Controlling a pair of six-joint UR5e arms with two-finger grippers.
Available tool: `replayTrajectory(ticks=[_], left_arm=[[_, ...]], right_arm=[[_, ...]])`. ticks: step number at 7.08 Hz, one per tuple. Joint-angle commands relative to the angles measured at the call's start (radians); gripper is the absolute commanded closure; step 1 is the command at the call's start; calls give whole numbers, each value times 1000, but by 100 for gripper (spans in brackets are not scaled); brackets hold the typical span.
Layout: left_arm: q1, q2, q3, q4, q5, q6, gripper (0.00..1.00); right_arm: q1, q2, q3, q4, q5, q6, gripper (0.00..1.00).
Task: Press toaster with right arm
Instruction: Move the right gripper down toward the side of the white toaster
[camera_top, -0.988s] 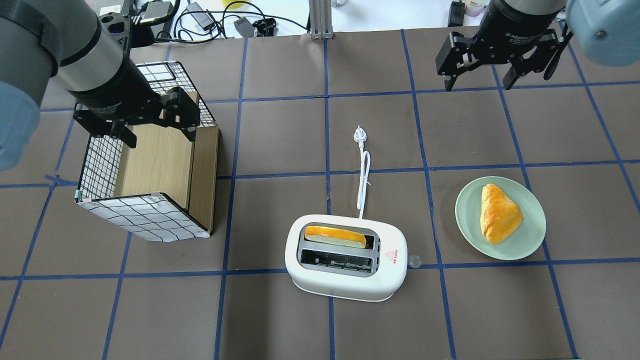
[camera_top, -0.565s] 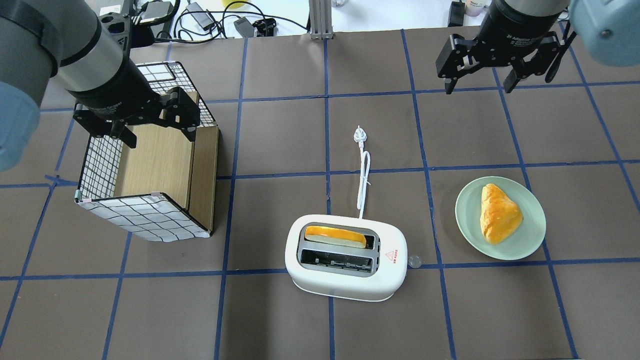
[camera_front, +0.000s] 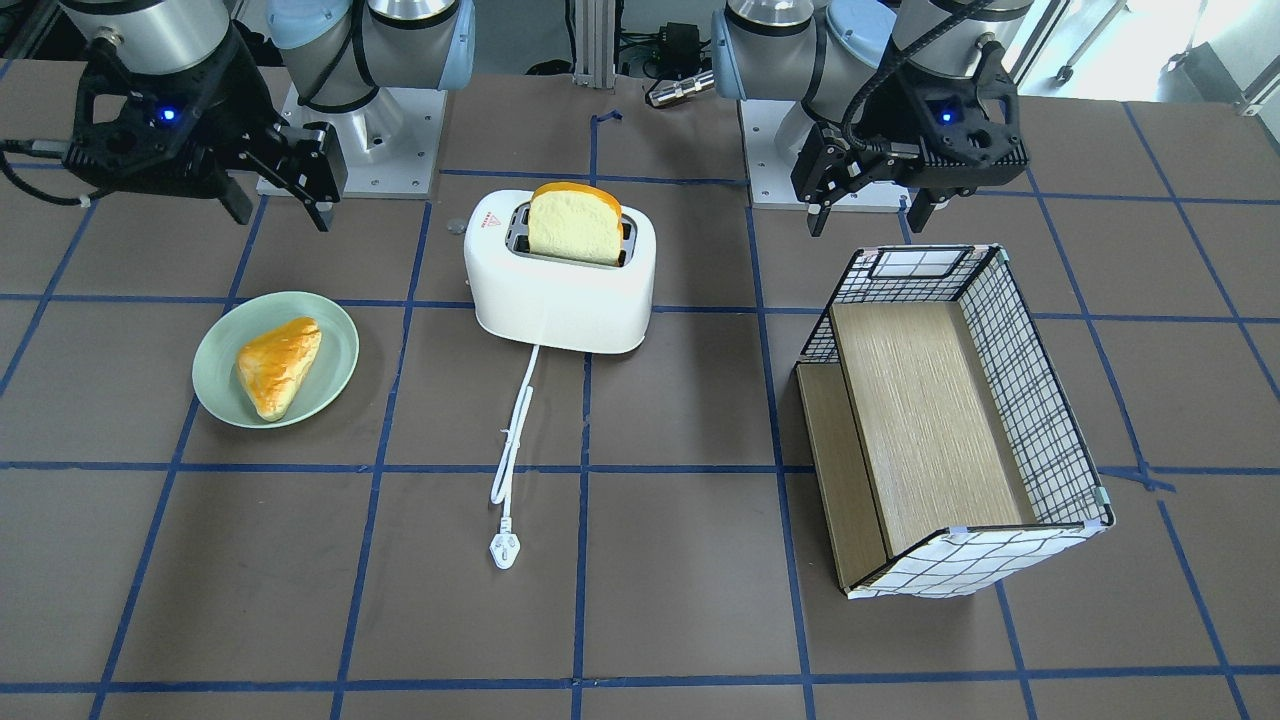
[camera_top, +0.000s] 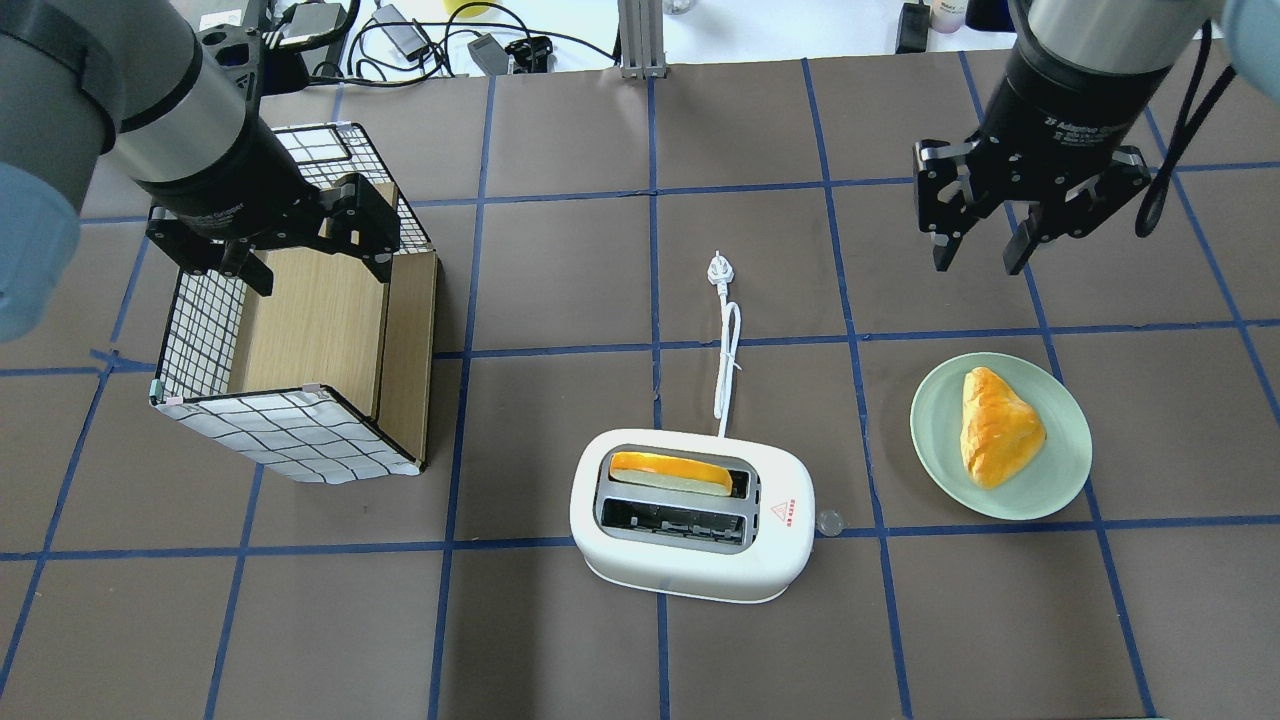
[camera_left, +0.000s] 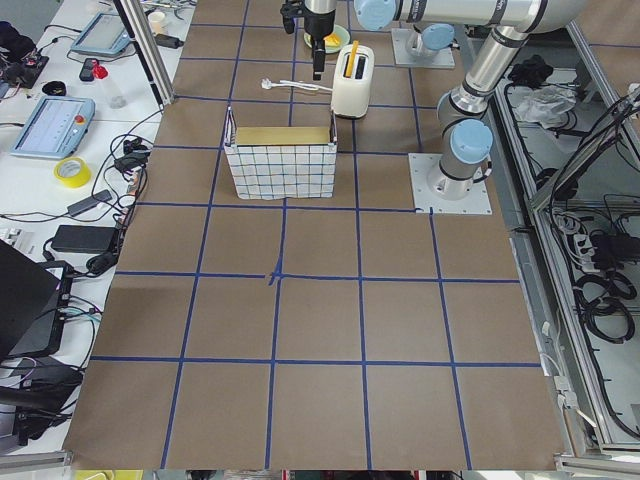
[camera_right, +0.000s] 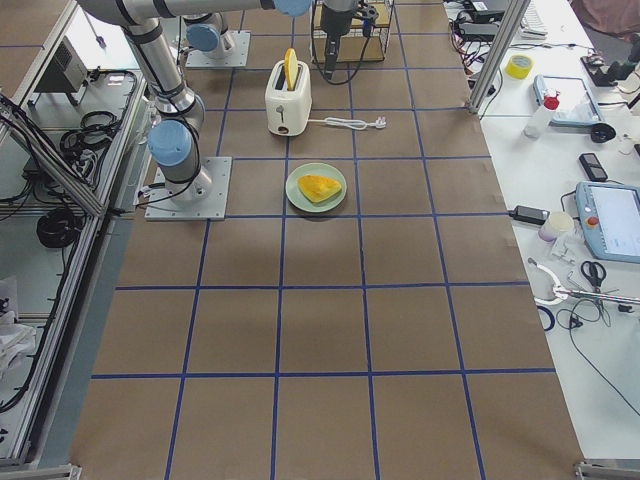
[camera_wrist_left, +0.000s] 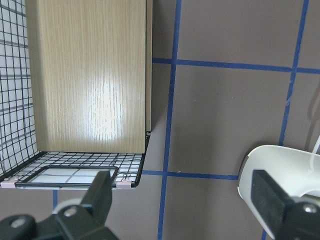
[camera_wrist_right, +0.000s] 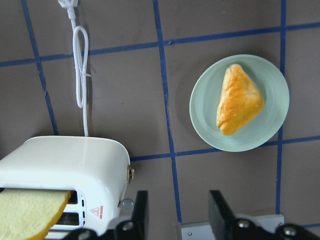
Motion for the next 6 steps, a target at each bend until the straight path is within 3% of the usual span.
replayTrajectory(ticks=[1,6], left_arm=[[0,0,0,0,0,0,0],[0,-2,0,0,0,0,0]], right_arm=[[0,-52,31,93,53,41,100],[-3,-126,248,-69,70,47,100]])
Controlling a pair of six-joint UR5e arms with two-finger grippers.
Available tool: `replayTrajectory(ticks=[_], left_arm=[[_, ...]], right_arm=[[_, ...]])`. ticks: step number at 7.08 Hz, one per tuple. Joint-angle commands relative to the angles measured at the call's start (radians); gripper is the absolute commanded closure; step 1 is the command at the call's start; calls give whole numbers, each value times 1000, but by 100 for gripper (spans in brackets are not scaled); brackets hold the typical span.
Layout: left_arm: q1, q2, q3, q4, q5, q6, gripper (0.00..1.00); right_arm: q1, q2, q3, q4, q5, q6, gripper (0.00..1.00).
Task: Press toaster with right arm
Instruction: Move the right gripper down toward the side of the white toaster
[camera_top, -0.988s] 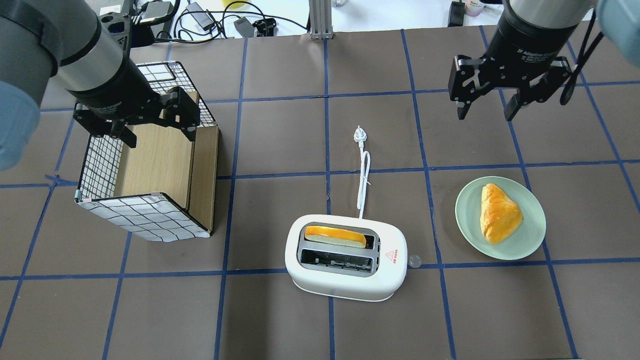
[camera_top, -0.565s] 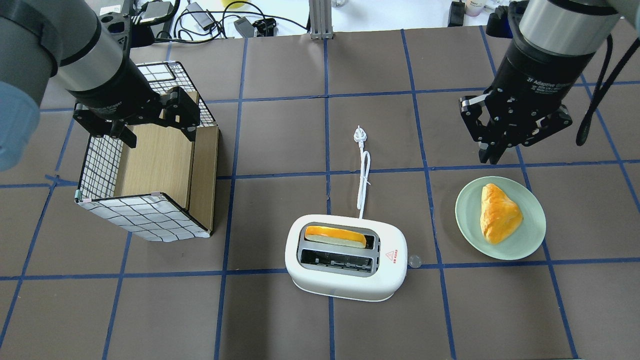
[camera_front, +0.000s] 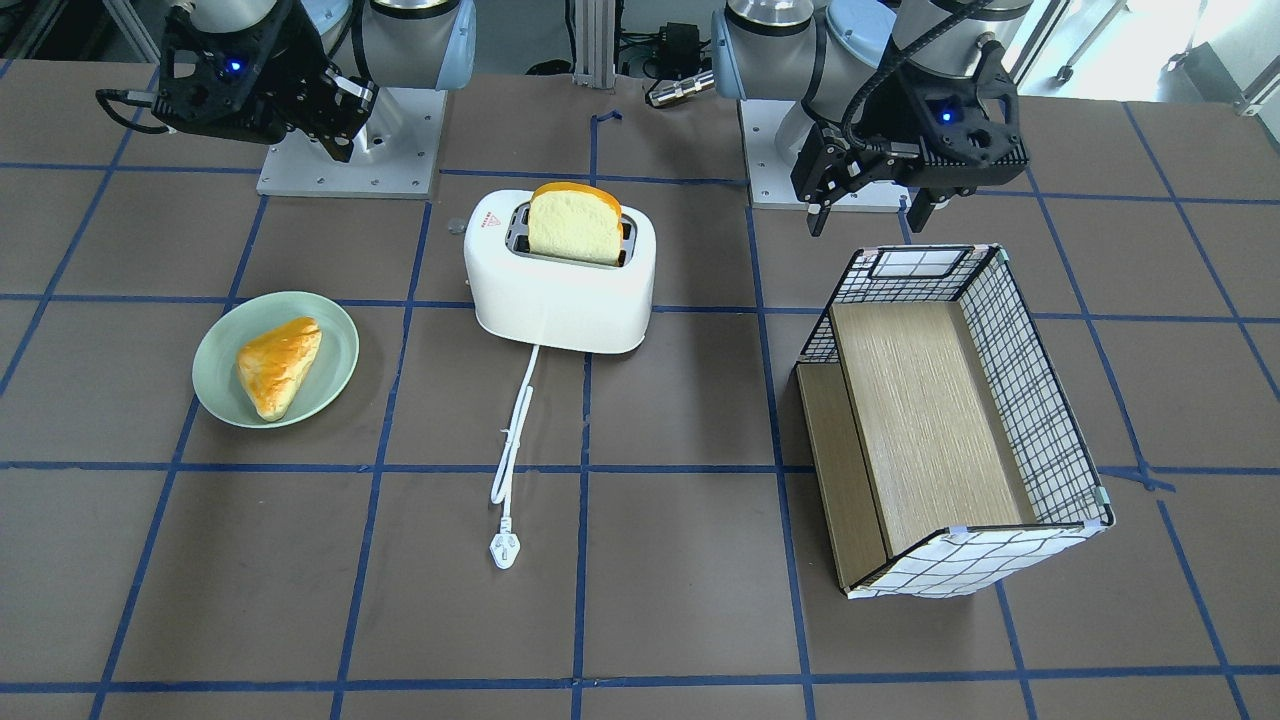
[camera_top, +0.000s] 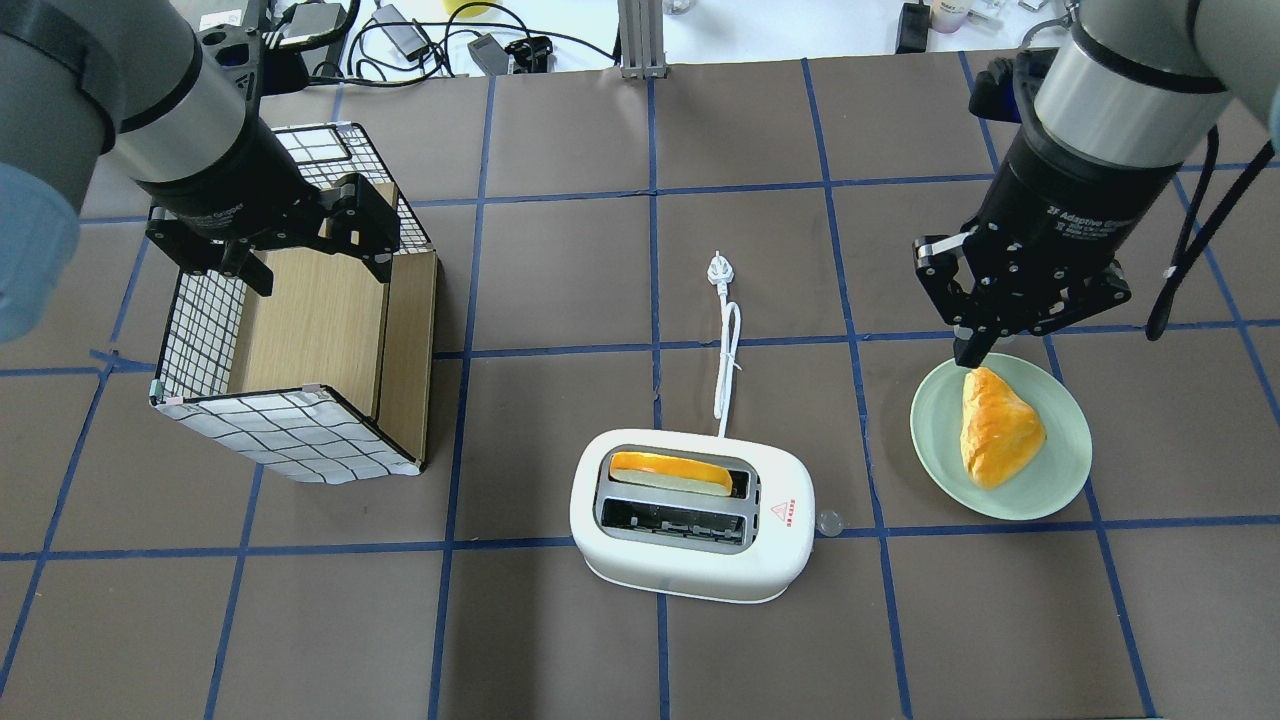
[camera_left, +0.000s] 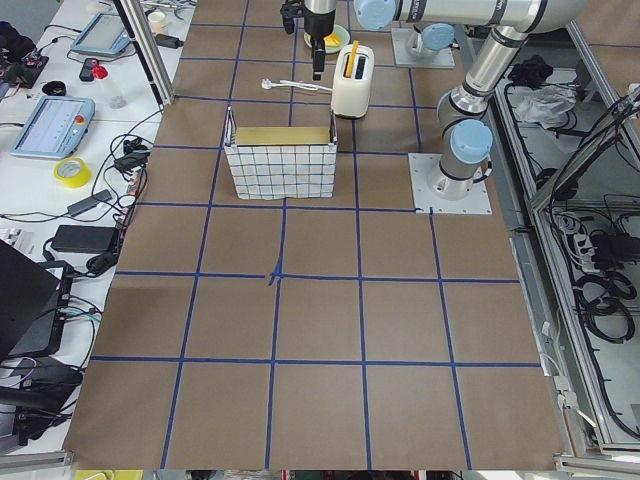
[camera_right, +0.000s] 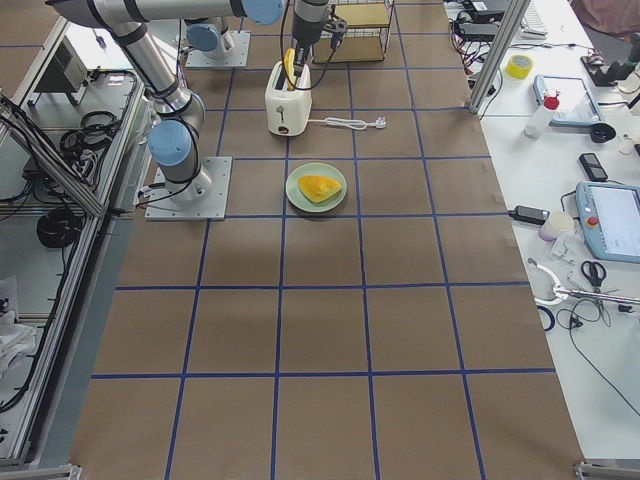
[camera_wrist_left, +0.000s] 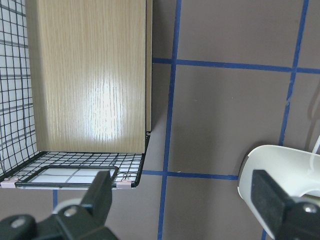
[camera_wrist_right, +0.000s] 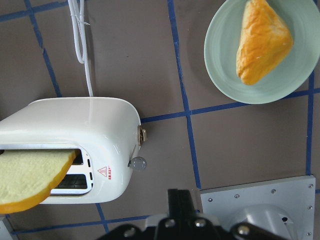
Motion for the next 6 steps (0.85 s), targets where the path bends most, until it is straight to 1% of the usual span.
replayTrajectory(ticks=[1,3,4,6], left_arm=[[0,1,0,0,0,0,0],[0,-1,-2,0,0,0,0],[0,-1,0,0,0,0,0],[0,1,0,0,0,0,0]], right_arm=[[-1,-8,102,-50,63,-1,100],[-1,-8,186,-105,76,-3,100],[-2,-8,229,-124,125,-7,100],[-1,-8,288,-165,134,-9,100]])
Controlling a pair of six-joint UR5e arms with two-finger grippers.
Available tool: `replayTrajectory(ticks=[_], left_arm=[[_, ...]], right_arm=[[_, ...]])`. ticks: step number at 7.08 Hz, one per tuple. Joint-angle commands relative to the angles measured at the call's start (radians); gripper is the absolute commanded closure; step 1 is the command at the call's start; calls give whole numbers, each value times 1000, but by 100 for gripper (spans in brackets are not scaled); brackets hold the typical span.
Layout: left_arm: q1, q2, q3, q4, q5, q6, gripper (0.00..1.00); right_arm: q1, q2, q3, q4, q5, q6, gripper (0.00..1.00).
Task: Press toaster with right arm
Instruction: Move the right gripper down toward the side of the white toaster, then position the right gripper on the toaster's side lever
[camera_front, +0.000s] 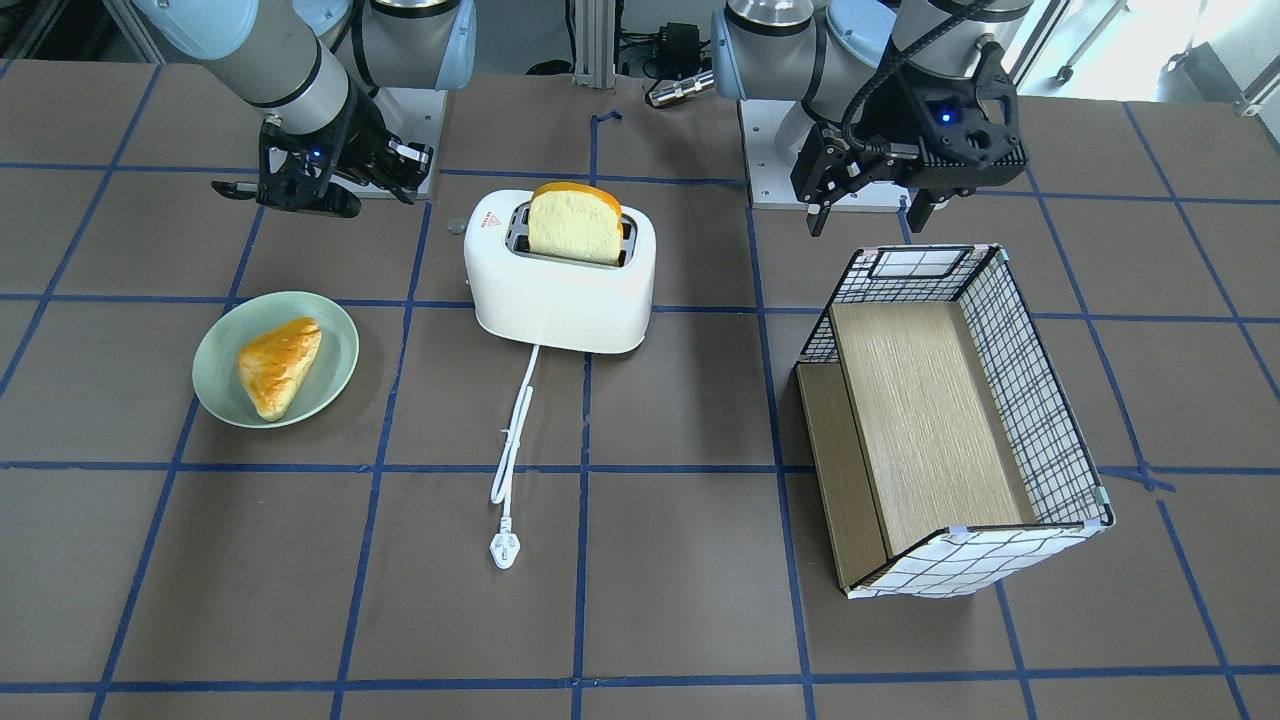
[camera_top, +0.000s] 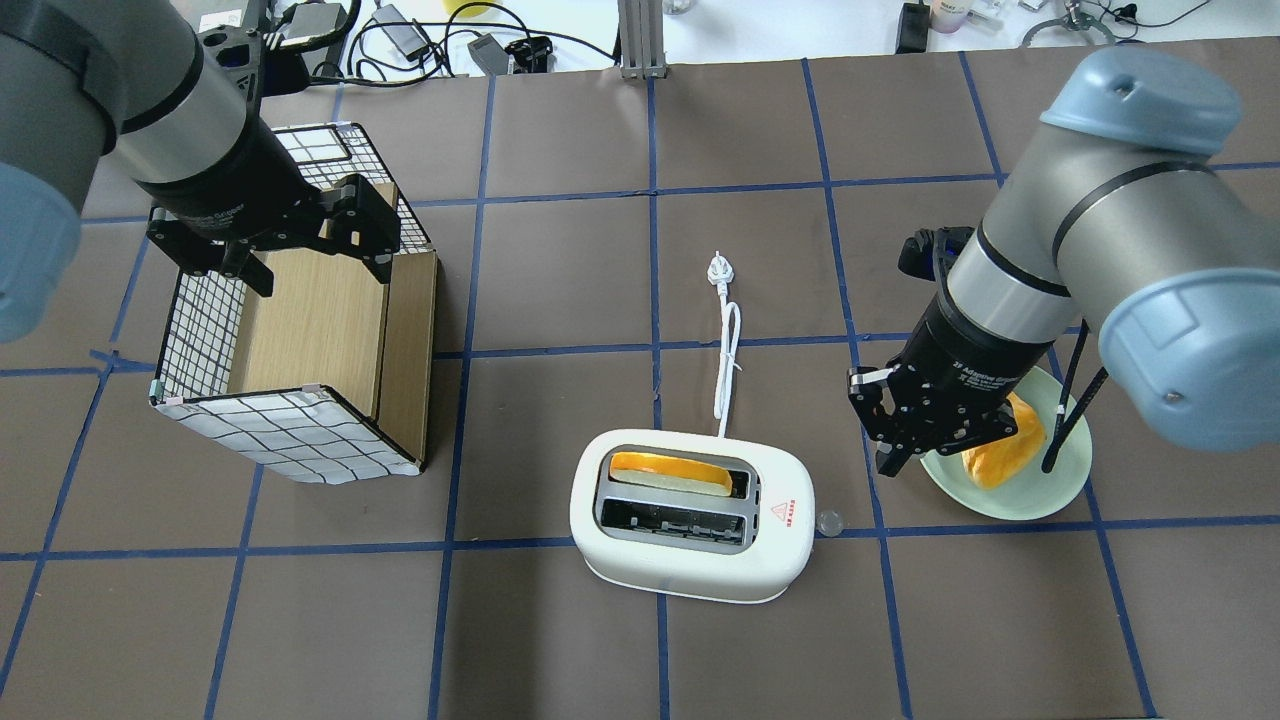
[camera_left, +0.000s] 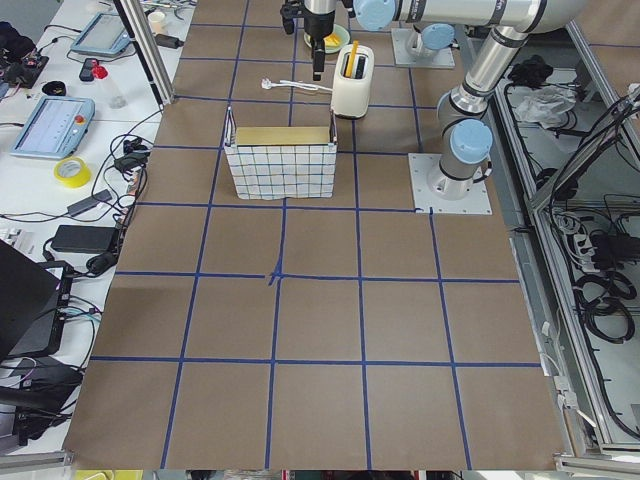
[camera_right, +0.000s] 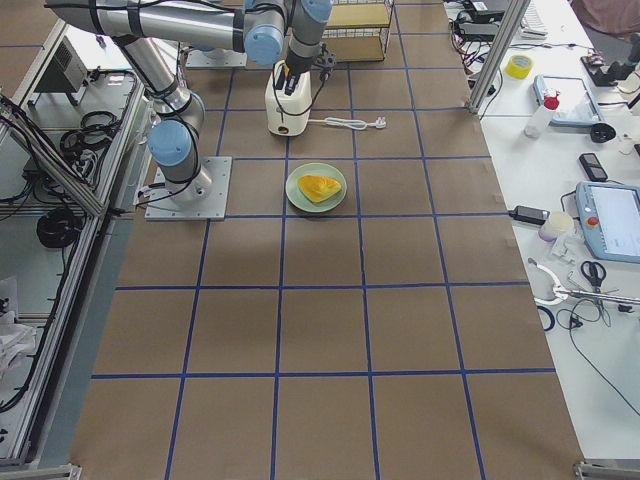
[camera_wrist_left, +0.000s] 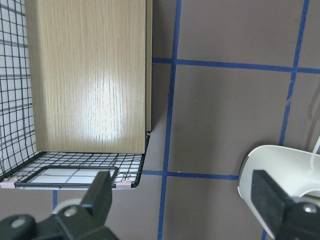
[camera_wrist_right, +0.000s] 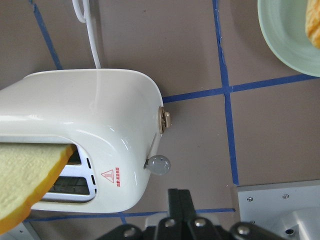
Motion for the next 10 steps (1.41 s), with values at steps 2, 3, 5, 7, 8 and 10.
replayTrajectory(ticks=[2,3,5,7,8,10], left_arm=[[0,1,1,0,0,0,0],[0,1,1,0,0,0,0],[0,1,1,0,0,0,0],[0,1,1,0,0,0,0],[0,-1,1,0,0,0,0],[0,1,1,0,0,0,0]], right_arm=[[0,-2,98,-63,51,-6,100],[1,0,102,-64,63,-5,100],[3,3,126,-95,94,-6,100],[3,8,168,-162,94,-6,100],[3,11,171,-173,94,-3,100],[4,23,174,-198,94,-2,100]])
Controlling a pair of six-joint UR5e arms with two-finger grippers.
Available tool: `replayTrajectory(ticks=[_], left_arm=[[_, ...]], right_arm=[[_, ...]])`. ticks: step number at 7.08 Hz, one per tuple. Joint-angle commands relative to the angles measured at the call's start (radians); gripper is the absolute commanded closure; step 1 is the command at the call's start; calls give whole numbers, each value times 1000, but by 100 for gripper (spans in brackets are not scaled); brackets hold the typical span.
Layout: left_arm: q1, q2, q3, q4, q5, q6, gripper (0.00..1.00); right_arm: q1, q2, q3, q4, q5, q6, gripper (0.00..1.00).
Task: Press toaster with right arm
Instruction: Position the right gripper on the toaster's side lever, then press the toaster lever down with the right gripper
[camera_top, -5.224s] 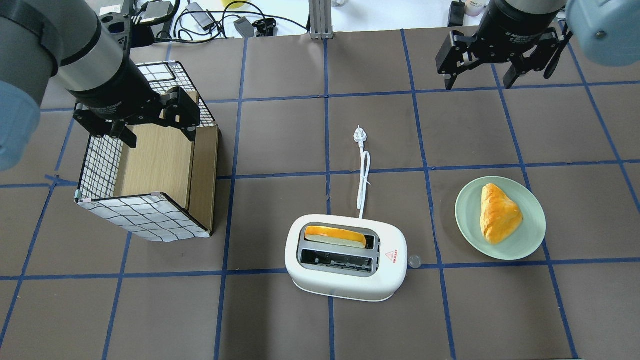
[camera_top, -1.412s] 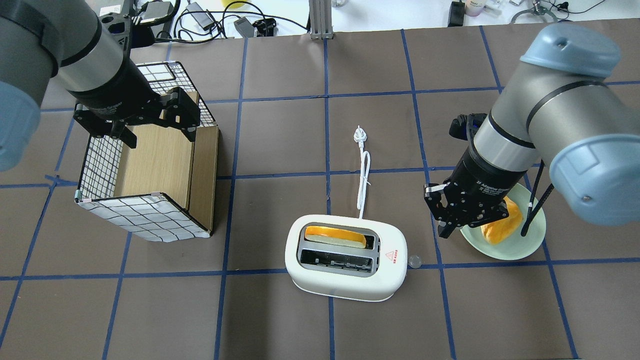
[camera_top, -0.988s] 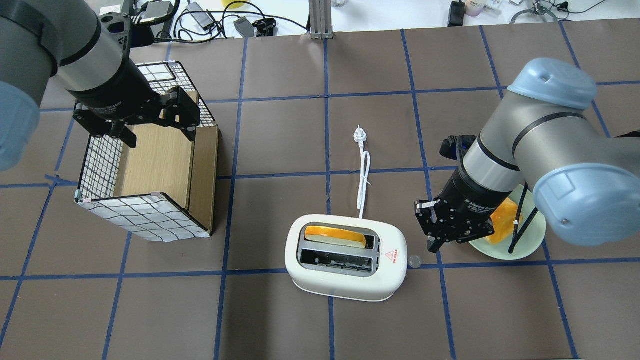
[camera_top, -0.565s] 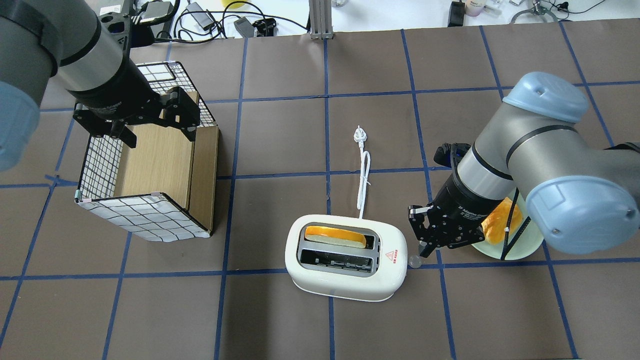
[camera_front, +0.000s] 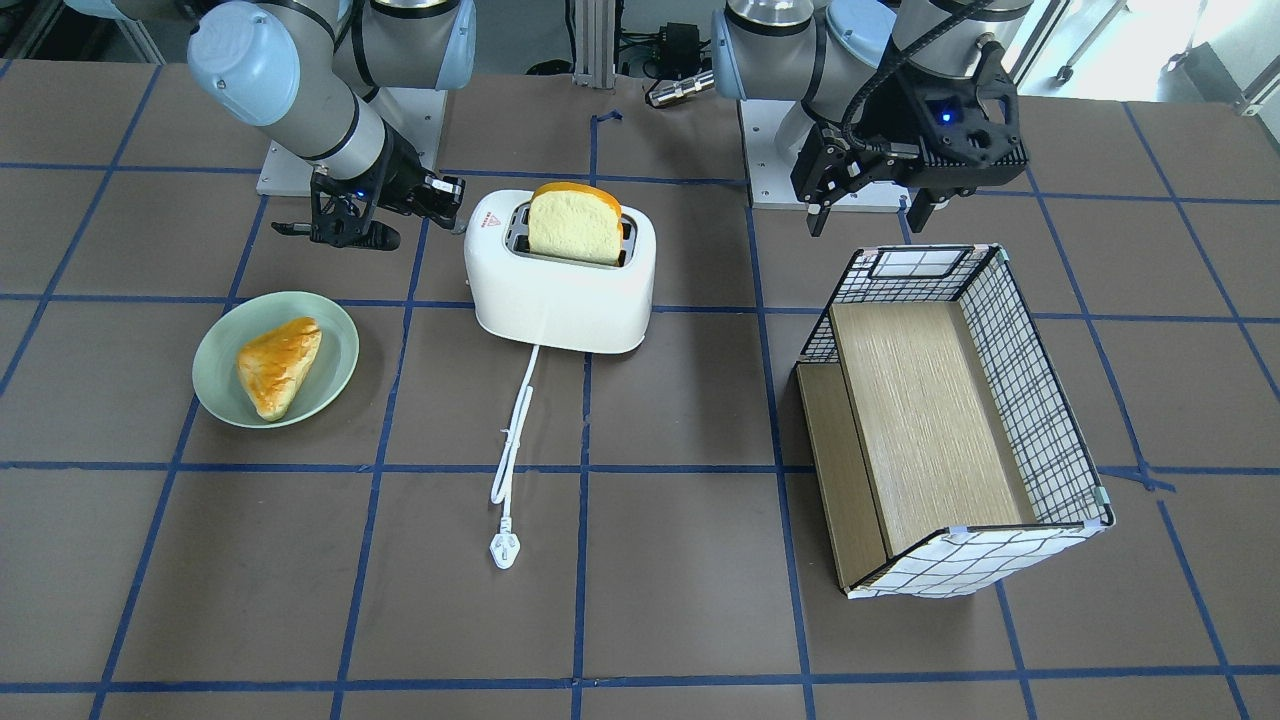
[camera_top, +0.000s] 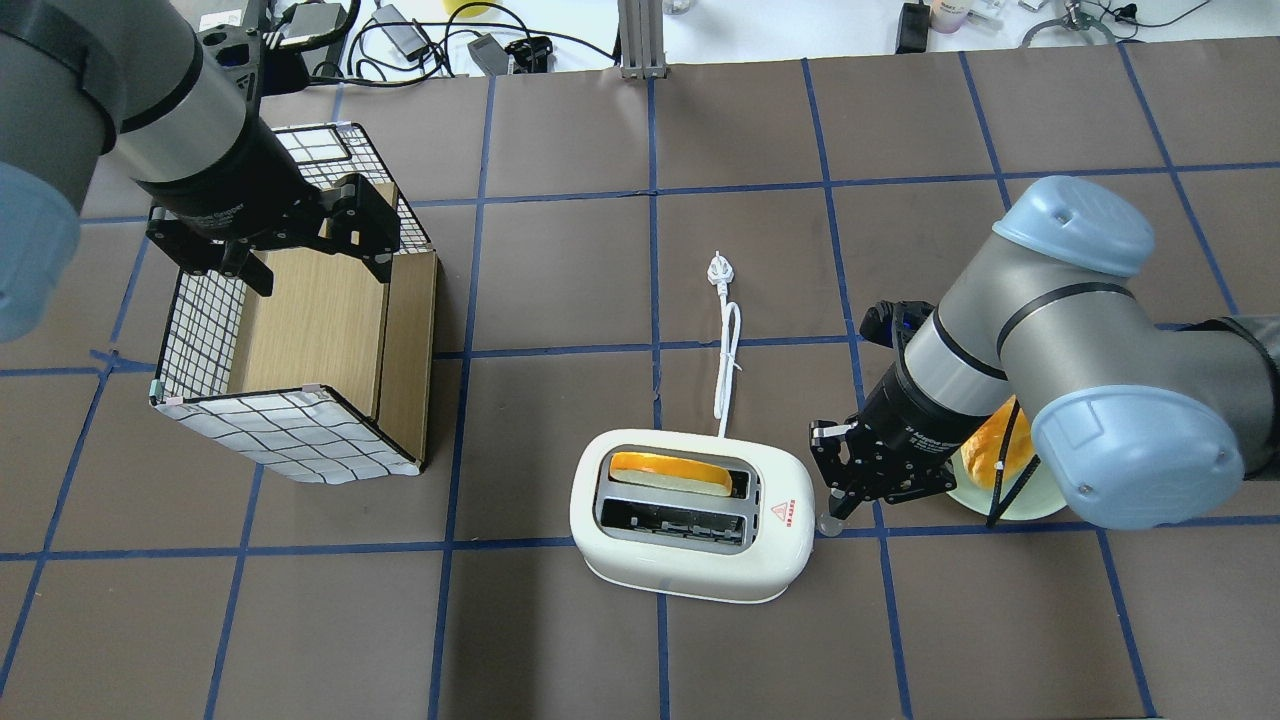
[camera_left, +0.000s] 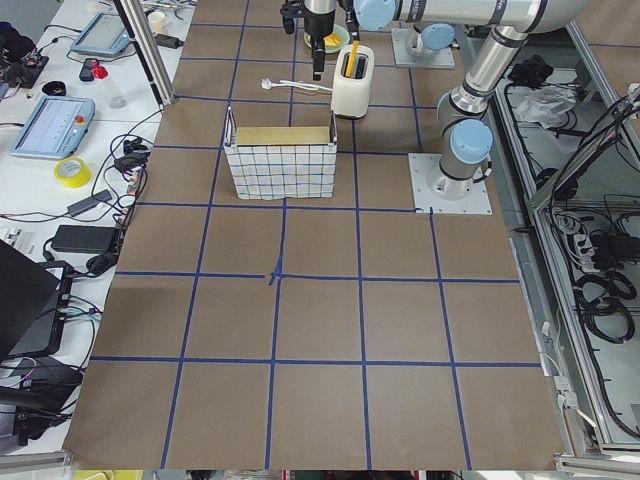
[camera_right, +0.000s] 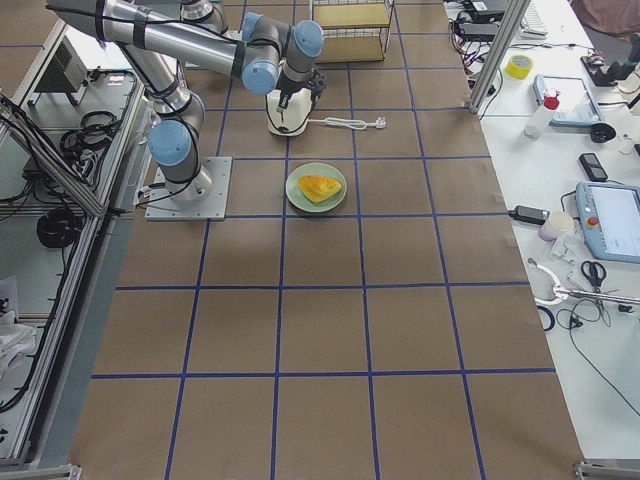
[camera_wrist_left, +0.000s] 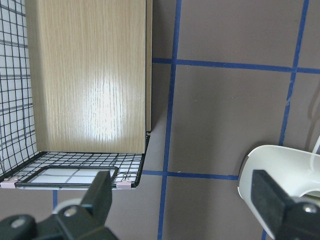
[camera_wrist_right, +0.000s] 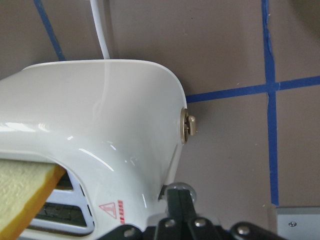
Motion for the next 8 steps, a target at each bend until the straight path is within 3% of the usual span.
replayTrajectory(ticks=[1,8], left_arm=[[0,-1,0,0,0,0,0],[0,-1,-2,0,0,0,0]], right_arm=[[1,18,11,-37,0,0,100],[2,70,24,-62,5,-14,100]])
